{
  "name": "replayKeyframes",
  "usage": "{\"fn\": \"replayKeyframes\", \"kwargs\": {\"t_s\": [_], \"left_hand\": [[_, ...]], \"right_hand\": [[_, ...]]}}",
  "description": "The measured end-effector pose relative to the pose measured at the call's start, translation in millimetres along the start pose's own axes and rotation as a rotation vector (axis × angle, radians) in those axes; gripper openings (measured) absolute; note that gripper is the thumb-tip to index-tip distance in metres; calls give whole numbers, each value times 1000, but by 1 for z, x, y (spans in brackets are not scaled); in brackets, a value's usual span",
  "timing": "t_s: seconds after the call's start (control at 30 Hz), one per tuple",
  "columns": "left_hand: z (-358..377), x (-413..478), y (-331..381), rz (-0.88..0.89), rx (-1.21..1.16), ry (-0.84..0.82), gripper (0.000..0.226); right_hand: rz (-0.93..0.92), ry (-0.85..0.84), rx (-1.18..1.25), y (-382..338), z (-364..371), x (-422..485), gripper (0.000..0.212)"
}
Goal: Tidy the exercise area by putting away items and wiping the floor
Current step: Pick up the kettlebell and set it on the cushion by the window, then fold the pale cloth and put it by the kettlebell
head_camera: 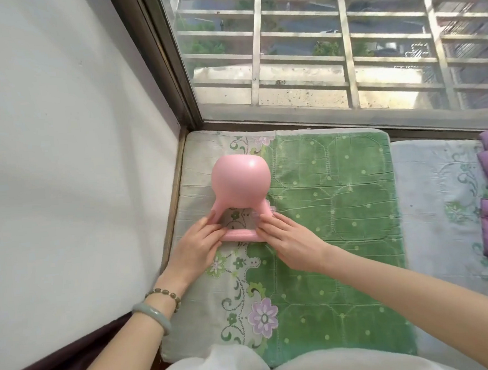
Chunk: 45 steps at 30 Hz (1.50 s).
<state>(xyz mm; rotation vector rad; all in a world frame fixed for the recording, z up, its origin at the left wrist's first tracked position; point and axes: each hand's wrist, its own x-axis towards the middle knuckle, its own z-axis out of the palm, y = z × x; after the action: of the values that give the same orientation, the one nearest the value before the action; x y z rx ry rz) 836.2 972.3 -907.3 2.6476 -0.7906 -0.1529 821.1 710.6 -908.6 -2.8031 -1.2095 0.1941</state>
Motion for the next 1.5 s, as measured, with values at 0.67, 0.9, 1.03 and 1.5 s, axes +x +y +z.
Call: {"fn": "replayKeyframes", "kwargs": {"t_s": [0.67,0.9,1.03,1.5], "left_hand": [[-456,29,290,-545,-1002,-1,63],[-627,16,434,-256,-1049,-115,75],[-677,-2,486,-72,-1016,-221,84],[-702,-36,635,565,-942,-704,90]], "right_hand": [[784,131,1176,-81,-558,-103,76],[884,464,1288,-134,-741,-213,76],[969,649,1285,-172,-801,-272,75],[1488,1270,1047,-358,-852,-407,79]]}}
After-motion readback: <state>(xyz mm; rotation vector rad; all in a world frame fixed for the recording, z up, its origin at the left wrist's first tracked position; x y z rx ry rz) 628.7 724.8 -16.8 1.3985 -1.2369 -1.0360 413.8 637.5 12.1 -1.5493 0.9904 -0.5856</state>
